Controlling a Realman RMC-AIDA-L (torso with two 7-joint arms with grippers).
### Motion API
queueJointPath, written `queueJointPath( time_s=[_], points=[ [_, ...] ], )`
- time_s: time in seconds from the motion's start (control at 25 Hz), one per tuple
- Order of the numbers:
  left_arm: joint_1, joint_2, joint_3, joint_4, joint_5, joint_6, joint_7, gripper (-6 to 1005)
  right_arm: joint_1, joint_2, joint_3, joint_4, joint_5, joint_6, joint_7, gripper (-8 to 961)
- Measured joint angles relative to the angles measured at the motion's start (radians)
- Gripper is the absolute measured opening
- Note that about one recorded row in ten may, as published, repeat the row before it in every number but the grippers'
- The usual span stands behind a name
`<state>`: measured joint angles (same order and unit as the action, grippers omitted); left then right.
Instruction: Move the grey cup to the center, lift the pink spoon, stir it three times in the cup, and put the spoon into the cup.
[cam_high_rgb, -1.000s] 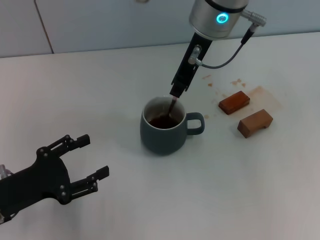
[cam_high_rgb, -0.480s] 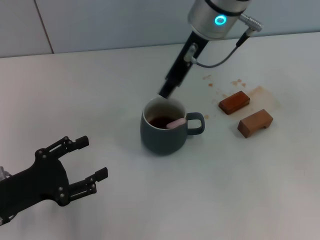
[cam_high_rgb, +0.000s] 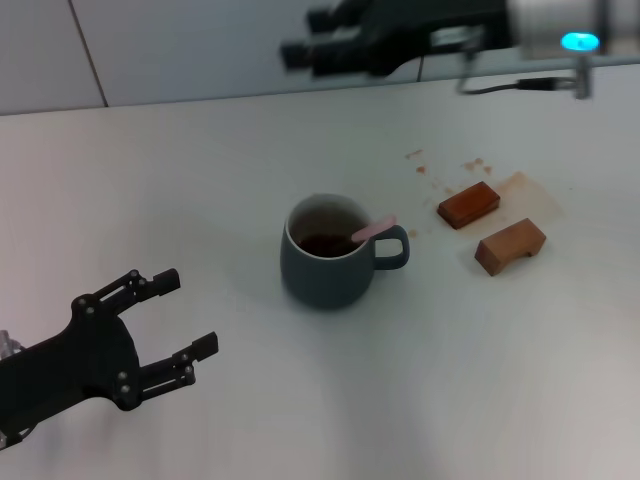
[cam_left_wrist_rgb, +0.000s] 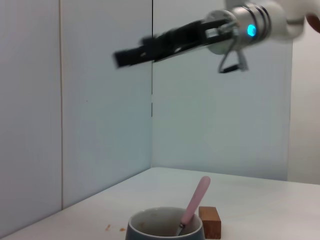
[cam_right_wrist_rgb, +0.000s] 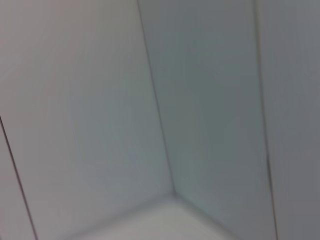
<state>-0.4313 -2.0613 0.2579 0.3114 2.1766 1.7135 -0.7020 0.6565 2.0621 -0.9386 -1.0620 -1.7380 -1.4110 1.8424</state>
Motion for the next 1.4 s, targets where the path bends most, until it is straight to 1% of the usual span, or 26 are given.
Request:
queueJointPath(
  time_s=[0.04, 0.12, 0.16, 0.2, 0.32, 0.36, 0.4, 0.44, 0.48, 0.52, 0.56, 0.6, 0.68, 0.72, 0.76, 0.8, 0.84, 0.88, 0.92, 0.96, 1.0, 1.08, 1.16, 1.24, 1.28, 1.4],
  points=[
    [0.0, 0.0, 0.0, 0.0, 0.0, 0.0, -0.001, 832, 0.0, 0.0, 0.0, 0.0, 0.0, 0.0, 0.0, 563],
    [-0.002, 0.001, -0.001, 0.0, 0.0, 0.0, -0.004, 832, -0.07, -0.006, 0.07, 0.076, 0.152, -0.061, -0.145, 586],
    [-0.003, 0.001, -0.001, 0.0, 0.0, 0.0, -0.005, 832, -0.134, -0.006, 0.119, 0.156, 0.238, -0.098, -0.292, 598],
    [-0.003, 0.001, -0.001, 0.0, 0.0, 0.0, -0.005, 832, -0.134, -0.006, 0.119, 0.156, 0.238, -0.098, -0.292, 615],
    [-0.003, 0.002, -0.001, 0.003, 0.0, -0.001, -0.016, 832, -0.225, -0.009, 0.167, 0.287, 0.279, -0.136, -0.532, 665],
    [-0.004, 0.003, -0.001, 0.009, 0.0, -0.001, -0.035, 832, -0.271, -0.026, 0.176, 0.383, 0.274, -0.159, -0.657, 682],
    [-0.004, 0.003, -0.001, 0.009, 0.0, -0.001, -0.035, 832, -0.271, -0.026, 0.176, 0.383, 0.274, -0.159, -0.657, 682],
    [-0.004, 0.003, -0.002, 0.01, 0.0, -0.001, -0.042, 832, -0.293, -0.04, 0.178, 0.434, 0.27, -0.17, -0.711, 682],
    [-0.004, 0.005, -0.002, 0.01, 0.0, 0.0, -0.052, 832, -0.33, -0.063, 0.185, 0.507, 0.264, -0.185, -0.785, 683],
    [-0.004, 0.005, -0.002, 0.01, 0.0, 0.0, -0.052, 832, -0.33, -0.063, 0.185, 0.507, 0.264, -0.185, -0.785, 683],
    [-0.005, 0.006, -0.003, 0.011, 0.0, 0.0, -0.055, 832, -0.366, -0.083, 0.194, 0.538, 0.254, -0.192, -0.808, 683],
    [-0.005, 0.007, -0.003, 0.011, 0.0, 0.0, -0.057, 832, -0.366, -0.083, 0.194, 0.538, 0.254, -0.192, -0.808, 683],
    [-0.013, 0.012, 0.0, 0.014, -0.001, 0.001, -0.064, 832, -0.406, -0.115, 0.195, 0.547, 0.21, -0.213, -0.808, 684],
    [-0.013, 0.012, 0.0, 0.014, -0.001, 0.001, -0.064, 832, -0.406, -0.115, 0.195, 0.547, 0.21, -0.213, -0.808, 684],
    [-0.017, 0.014, 0.002, 0.016, -0.001, 0.001, -0.07, 832, -0.414, -0.134, 0.195, 0.552, 0.159, -0.233, -0.791, 684],
    [-0.03, 0.02, 0.004, 0.03, 0.001, 0.001, -0.103, 832, -0.412, -0.142, 0.195, 0.552, 0.127, -0.241, -0.766, 683],
    [-0.037, 0.024, 0.004, 0.037, 0.002, 0.001, -0.12, 832, -0.412, -0.142, 0.195, 0.552, 0.127, -0.241, -0.766, 683],
    [-0.047, 0.031, 0.006, 0.043, 0.005, 0.0, -0.14, 832, -0.405, -0.15, 0.195, 0.544, 0.083, -0.253, -0.713, 682],
    [-0.047, 0.031, 0.006, 0.043, 0.005, 0.0, -0.14, 832, -0.405, -0.15, 0.195, 0.544, 0.083, -0.253, -0.713, 682],
    [-0.062, 0.046, 0.014, 0.05, 0.007, -0.001, -0.176, 832, -0.395, -0.156, 0.195, 0.536, 0.051, -0.272, -0.684, 681],
    [-0.062, 0.046, 0.014, 0.05, 0.007, -0.001, -0.176, 832, -0.395, -0.156, 0.195, 0.536, 0.051, -0.272, -0.684, 680],
    [-0.077, 0.057, 0.029, 0.058, 0.007, 0.0, -0.213, 832, -0.381, -0.164, 0.195, 0.534, 0.031, -0.307, -0.679, 679],
    [-0.106, 0.068, 0.082, 0.082, 0.008, 0.003, -0.294, 832, -0.377, -0.167, 0.194, 0.534, 0.03, -0.312, -0.679, 679],
    [-0.111, 0.067, 0.097, 0.093, 0.008, 0.004, -0.309, 832, -0.368, -0.173, 0.193, 0.535, 0.022, -0.318, -0.679, 680],
    [-0.121, 0.06, 0.122, 0.113, 0.008, 0.004, -0.328, 832, -0.363, -0.177, 0.194, 0.537, 0.013, -0.32, -0.679, 680],
    [-0.128, 0.054, 0.135, 0.12, 0.008, 0.003, -0.333, 832, -0.36, -0.178, 0.196, 0.536, 0.006, -0.321, -0.679, 680]
  ],
)
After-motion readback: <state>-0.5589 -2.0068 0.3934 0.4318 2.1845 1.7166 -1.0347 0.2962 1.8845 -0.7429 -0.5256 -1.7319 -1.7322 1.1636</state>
